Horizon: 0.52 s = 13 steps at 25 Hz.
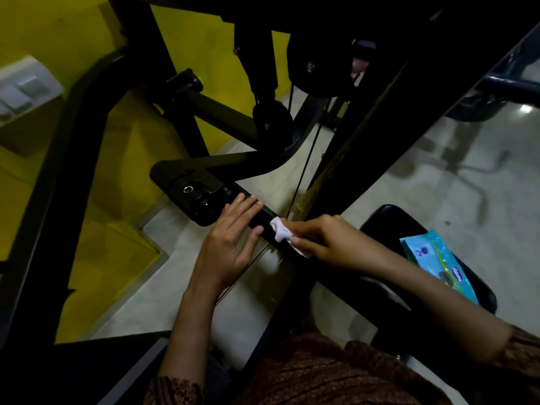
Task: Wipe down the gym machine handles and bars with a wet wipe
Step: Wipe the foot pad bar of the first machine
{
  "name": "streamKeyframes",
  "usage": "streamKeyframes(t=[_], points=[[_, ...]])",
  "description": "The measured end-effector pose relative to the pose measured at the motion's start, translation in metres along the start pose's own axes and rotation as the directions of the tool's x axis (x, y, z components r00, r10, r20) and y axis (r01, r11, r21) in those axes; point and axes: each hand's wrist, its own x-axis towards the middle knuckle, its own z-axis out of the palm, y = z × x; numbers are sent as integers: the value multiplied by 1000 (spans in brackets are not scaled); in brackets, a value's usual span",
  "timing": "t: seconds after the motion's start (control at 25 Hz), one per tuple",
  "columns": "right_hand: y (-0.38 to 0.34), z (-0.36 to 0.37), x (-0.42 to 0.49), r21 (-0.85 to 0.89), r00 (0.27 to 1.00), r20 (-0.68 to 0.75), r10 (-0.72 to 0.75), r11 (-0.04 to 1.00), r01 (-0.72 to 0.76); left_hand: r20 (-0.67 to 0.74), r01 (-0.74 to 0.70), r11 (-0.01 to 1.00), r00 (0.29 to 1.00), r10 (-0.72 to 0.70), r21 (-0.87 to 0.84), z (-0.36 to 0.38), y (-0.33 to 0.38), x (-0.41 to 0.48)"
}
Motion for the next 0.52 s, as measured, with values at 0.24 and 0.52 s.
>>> streamKeyframes(t=[0.24,0.52], points=[[-1,-22,-50,-141,997,56,-55,988,63,29,-14,1000,999,13,8,-4,-1,3],[-10,40,-4,-619,907,-85,-412,736,276,95,-60,978,995,41,200,-19,-14,14]])
